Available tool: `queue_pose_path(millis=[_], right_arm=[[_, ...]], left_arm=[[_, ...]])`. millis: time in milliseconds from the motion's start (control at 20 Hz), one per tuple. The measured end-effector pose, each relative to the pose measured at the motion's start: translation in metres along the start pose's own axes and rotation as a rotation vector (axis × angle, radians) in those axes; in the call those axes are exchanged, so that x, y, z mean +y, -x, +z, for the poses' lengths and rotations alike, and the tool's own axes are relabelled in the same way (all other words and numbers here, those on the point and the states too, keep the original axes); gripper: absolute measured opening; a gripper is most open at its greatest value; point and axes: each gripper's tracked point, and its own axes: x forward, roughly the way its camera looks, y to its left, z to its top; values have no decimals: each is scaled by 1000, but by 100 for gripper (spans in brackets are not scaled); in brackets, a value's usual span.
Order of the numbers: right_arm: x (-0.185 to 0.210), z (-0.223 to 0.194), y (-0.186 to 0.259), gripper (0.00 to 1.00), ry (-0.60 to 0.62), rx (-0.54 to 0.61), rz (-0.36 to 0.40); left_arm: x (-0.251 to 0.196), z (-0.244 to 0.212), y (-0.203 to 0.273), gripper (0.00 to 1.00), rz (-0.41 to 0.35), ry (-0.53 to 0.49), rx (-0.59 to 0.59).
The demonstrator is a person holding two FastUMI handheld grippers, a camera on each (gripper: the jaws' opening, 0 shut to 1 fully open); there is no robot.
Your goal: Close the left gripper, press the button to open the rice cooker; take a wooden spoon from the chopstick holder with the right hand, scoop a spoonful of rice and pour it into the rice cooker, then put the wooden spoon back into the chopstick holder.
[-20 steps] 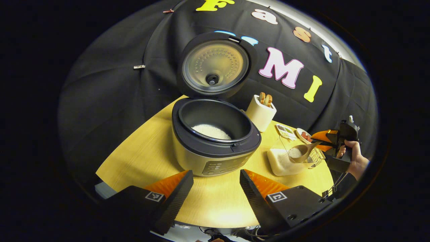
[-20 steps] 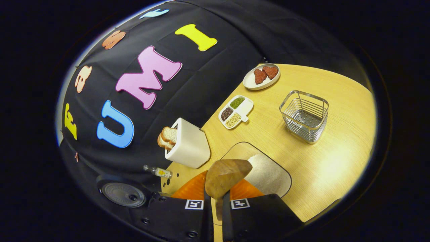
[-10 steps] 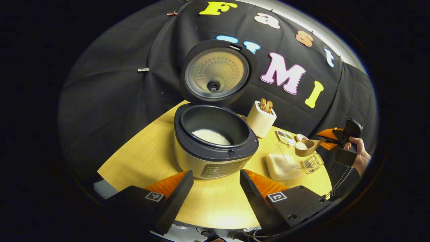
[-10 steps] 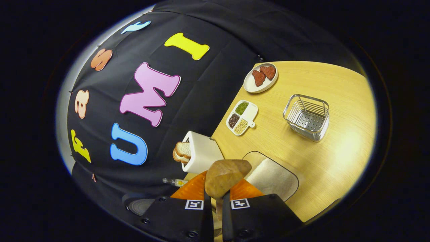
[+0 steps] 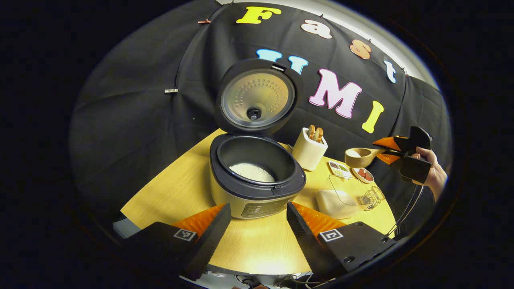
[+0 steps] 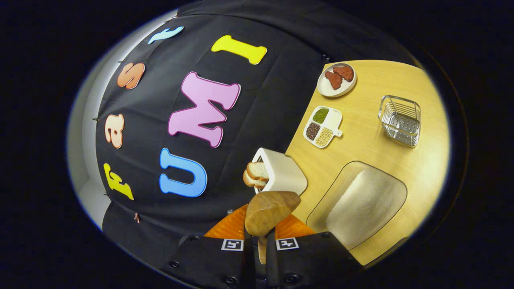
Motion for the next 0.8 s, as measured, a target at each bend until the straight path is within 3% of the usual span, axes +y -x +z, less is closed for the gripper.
queue_pose_path(millis=[200,500,800], right_arm=[[34,-46,-14,14,35,71,49],[79,-138,-41,14,199,193,117],[107,-203,-60,14,483,211,178]], left_arm=[[15,0,6,96,23,14,-5],[46,1,13,97,60,32,-9],[75,12,22,96,99,74,-37]])
